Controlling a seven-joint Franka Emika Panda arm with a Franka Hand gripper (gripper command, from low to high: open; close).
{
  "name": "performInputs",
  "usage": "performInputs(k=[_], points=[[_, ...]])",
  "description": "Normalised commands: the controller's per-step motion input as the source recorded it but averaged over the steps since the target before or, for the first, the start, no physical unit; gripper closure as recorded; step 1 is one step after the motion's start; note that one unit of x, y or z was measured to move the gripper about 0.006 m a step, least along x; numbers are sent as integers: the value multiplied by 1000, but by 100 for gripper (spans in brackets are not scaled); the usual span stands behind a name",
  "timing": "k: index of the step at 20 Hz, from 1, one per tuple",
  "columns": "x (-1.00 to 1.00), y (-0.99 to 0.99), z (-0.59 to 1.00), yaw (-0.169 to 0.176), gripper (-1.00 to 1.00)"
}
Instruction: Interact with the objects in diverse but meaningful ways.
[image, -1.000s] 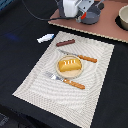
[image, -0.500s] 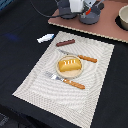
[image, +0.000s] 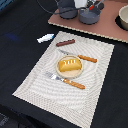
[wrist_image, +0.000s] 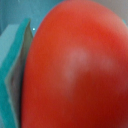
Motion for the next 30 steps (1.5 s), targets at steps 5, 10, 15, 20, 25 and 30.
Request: performInputs(k=[5, 10, 15, 20, 25, 30], points=[[607, 626, 85, 0, 100], [625, 633, 133, 0, 100], [561, 686, 549, 0, -100], [434, 661, 638, 0, -100], [382, 550, 718, -5, -100], [257, -253, 698, -6, -100]])
